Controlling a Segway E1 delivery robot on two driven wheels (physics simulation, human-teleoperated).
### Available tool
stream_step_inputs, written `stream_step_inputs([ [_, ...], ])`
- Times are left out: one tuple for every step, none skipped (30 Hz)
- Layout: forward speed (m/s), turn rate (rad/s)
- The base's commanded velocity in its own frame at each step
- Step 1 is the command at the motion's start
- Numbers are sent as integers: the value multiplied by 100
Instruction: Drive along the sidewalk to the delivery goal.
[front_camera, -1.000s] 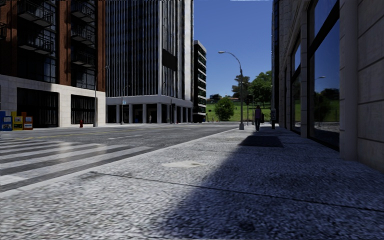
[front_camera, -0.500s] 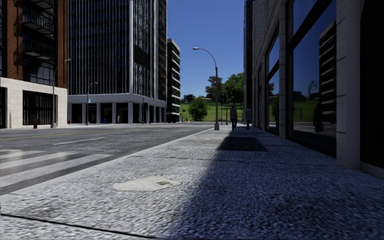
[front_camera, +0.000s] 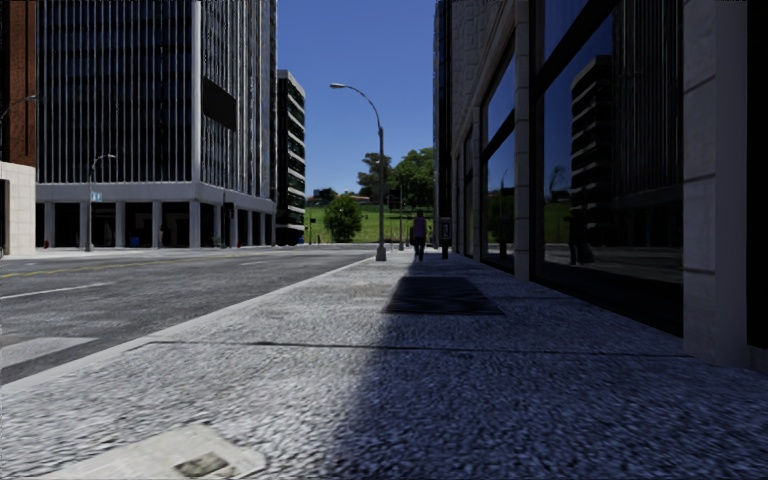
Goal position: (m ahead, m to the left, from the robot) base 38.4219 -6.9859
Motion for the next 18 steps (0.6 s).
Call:
stream_step_inputs([
  [200, -41],
  [200, -41],
  [200, -41],
  [200, -41],
  [200, -1],
  [200, -1],
  [200, 0],
  [200, 0],
  [200, 0],
  [200, 0],
  [200, 0],
  [200, 0],
  [200, 0],
  [200, 0],
  [200, 0],
  [200, 0],
  [200, 0],
  [200, 0],
])
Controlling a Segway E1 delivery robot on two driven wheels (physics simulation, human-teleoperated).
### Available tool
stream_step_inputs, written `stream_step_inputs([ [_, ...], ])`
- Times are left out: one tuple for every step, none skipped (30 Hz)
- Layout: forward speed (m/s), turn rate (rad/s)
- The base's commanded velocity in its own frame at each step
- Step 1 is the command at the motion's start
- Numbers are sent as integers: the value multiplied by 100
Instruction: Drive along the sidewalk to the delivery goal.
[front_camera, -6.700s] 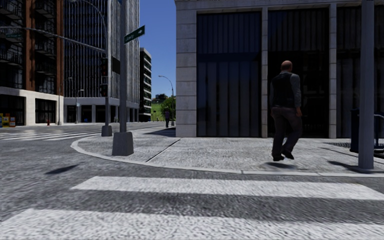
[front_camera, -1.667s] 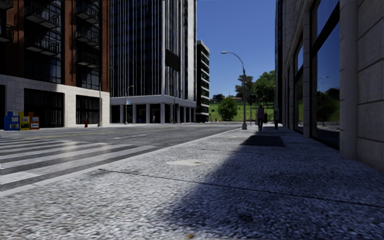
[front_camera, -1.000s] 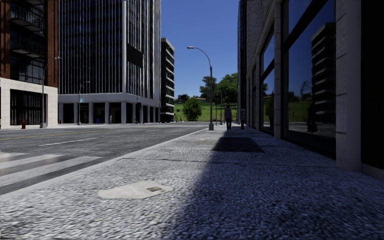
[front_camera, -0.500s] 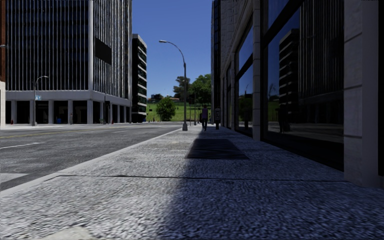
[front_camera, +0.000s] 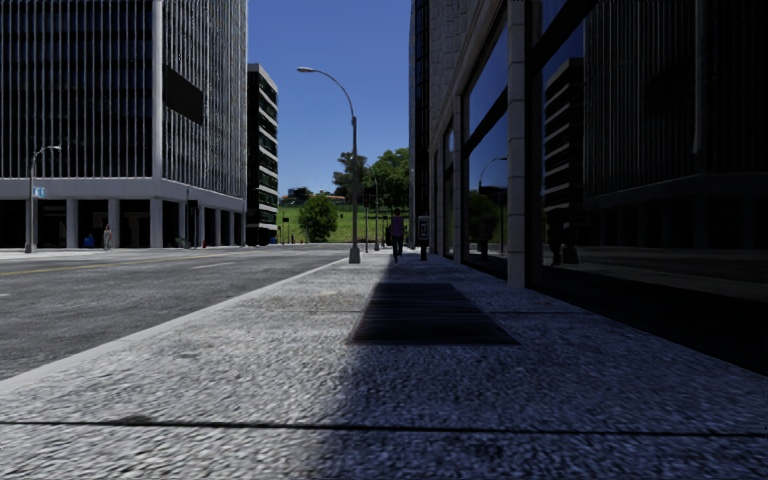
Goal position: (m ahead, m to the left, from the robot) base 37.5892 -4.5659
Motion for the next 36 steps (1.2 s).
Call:
stream_step_inputs([
  [200, 0],
  [200, 0],
  [200, 0],
  [200, 0],
  [200, 0],
  [200, 0],
  [200, 0],
  [200, 0],
  [200, 0],
  [200, 0],
  [200, 0],
  [192, 0],
  [192, 0],
  [200, 0],
  [200, 0],
  [200, 0],
  [200, 0],
  [200, 0],
  [200, 0],
  [200, 0],
  [200, 0],
  [200, 0],
  [200, 0],
  [200, 0],
  [200, 0],
  [200, 0],
  [200, 0],
  [200, 0],
  [200, 0],
  [200, 0],
  [200, 0],
  [200, 0],
  [200, 0],
  [200, 0],
  [200, 0],
  [200, 0],
])
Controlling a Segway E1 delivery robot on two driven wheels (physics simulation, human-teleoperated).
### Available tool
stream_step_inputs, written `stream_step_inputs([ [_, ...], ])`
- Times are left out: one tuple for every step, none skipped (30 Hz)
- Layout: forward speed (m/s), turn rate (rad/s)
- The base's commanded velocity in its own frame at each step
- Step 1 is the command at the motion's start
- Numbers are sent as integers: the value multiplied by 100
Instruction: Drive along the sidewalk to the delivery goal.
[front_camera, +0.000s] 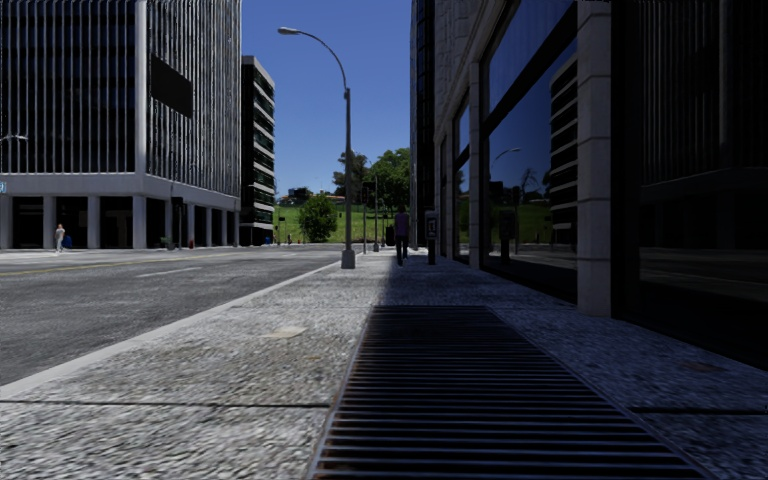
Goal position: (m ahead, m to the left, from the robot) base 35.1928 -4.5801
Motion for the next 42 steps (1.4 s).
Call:
stream_step_inputs([
  [200, 0],
  [200, 0],
  [200, 0],
  [200, 0],
  [200, 0],
  [200, 0],
  [200, 0],
  [200, 0],
  [200, 0],
  [200, 0],
  [200, 0],
  [200, 0],
  [200, 0],
  [200, 0],
  [200, 0],
  [200, 0],
  [200, 0],
  [200, 0],
  [200, 0],
  [200, 0],
  [200, 0],
  [200, 0],
  [200, 0],
  [200, 0],
  [200, 0],
  [200, 0],
  [200, 0],
  [200, 0],
  [200, 0],
  [200, 0],
  [200, 0],
  [200, 0],
  [200, 0],
  [200, 0],
  [200, 0],
  [200, 0],
  [200, 0],
  [200, 0],
  [200, 0],
  [200, 0],
  [200, 0],
  [200, 0],
])
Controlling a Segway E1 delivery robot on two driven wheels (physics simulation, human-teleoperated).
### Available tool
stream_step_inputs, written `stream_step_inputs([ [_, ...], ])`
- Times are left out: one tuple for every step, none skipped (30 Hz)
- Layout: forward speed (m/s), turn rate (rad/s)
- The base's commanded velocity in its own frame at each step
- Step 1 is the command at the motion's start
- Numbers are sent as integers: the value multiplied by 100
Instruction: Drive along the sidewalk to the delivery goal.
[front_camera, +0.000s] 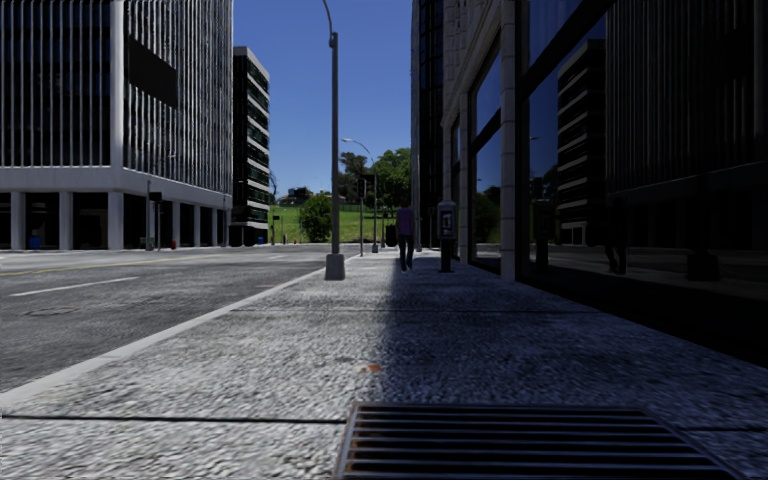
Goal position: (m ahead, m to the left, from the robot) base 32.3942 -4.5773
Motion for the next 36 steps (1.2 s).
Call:
stream_step_inputs([
  [200, 0],
  [200, 0],
  [200, 0],
  [200, 0],
  [200, 0],
  [200, 0],
  [200, 0],
  [200, 0],
  [200, 0],
  [200, 0],
  [200, 0],
  [200, 0],
  [200, 0],
  [200, 0],
  [200, 0],
  [200, 0],
  [200, 0],
  [200, 0],
  [200, 0],
  [200, 0],
  [200, 0],
  [200, 0],
  [200, 0],
  [200, 0],
  [200, 0],
  [200, 0],
  [200, 0],
  [200, 0],
  [200, 0],
  [200, 0],
  [200, 0],
  [200, 0],
  [200, 0],
  [200, 0],
  [200, 0],
  [200, 0],
])
